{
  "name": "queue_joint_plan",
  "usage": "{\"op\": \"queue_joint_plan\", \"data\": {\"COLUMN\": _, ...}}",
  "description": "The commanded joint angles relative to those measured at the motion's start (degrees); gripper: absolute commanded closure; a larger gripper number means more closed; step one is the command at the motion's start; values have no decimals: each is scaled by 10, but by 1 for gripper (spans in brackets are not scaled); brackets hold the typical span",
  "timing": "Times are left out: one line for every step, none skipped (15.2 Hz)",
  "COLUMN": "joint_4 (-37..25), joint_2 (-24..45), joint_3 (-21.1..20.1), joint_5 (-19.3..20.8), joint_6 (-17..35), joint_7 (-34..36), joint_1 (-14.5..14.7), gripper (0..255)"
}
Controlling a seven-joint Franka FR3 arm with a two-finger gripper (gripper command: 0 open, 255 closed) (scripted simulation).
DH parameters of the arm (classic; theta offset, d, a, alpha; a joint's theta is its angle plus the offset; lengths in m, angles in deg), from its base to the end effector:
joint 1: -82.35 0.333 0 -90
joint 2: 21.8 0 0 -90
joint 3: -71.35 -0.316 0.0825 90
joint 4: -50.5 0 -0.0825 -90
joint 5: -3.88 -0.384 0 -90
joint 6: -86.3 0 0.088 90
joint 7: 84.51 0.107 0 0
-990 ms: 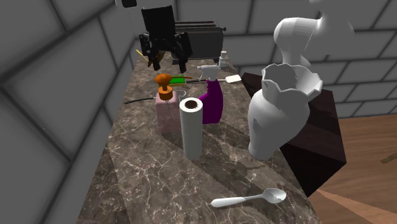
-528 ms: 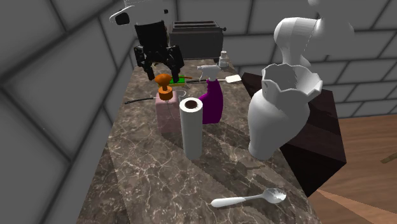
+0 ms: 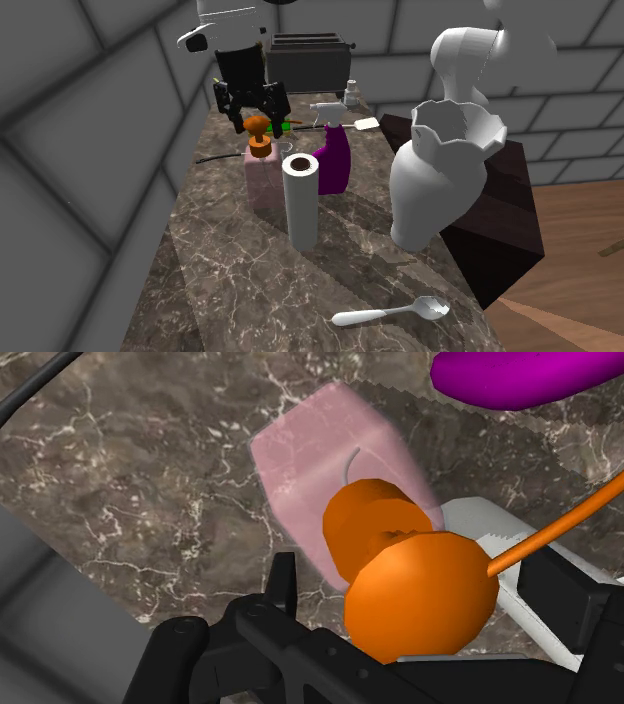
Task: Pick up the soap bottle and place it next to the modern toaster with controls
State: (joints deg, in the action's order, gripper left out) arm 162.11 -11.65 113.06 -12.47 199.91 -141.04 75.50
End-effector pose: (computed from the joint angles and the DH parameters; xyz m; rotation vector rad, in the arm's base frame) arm 0.4050 -0.4123 0.4044 -2.9851 -0.0215 -0.0820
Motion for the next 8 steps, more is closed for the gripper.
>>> {"op": "queue_joint_plan", "data": {"joint_4": 0, "joint_2": 0, "joint_3": 0, "joint_5": 0, "joint_6": 0, "joint_7": 0, "joint_1": 0, "gripper": 0}}
{"op": "queue_joint_plan", "data": {"joint_4": 0, "joint_2": 0, "joint_3": 0, "joint_5": 0, "joint_6": 0, "joint_7": 0, "joint_1": 0, "gripper": 0}}
{"op": "queue_joint_plan", "data": {"joint_4": 0, "joint_2": 0, "joint_3": 0, "joint_5": 0, "joint_6": 0, "joint_7": 0, "joint_1": 0, "gripper": 255}}
{"op": "queue_joint_plan", "data": {"joint_4": 0, "joint_2": 0, "joint_3": 0, "joint_5": 0, "joint_6": 0, "joint_7": 0, "joint_1": 0, "gripper": 255}}
{"op": "queue_joint_plan", "data": {"joint_4": 0, "joint_2": 0, "joint_3": 0, "joint_5": 0, "joint_6": 0, "joint_7": 0, "joint_1": 0, "gripper": 255}}
{"op": "queue_joint_plan", "data": {"joint_4": 0, "joint_2": 0, "joint_3": 0, "joint_5": 0, "joint_6": 0, "joint_7": 0, "joint_1": 0, "gripper": 255}}
{"op": "queue_joint_plan", "data": {"joint_4": 0, "joint_2": 0, "joint_3": 0, "joint_5": 0, "joint_6": 0, "joint_7": 0, "joint_1": 0, "gripper": 255}}
{"op": "queue_joint_plan", "data": {"joint_4": 0, "joint_2": 0, "joint_3": 0, "joint_5": 0, "joint_6": 0, "joint_7": 0, "joint_1": 0, "gripper": 255}}
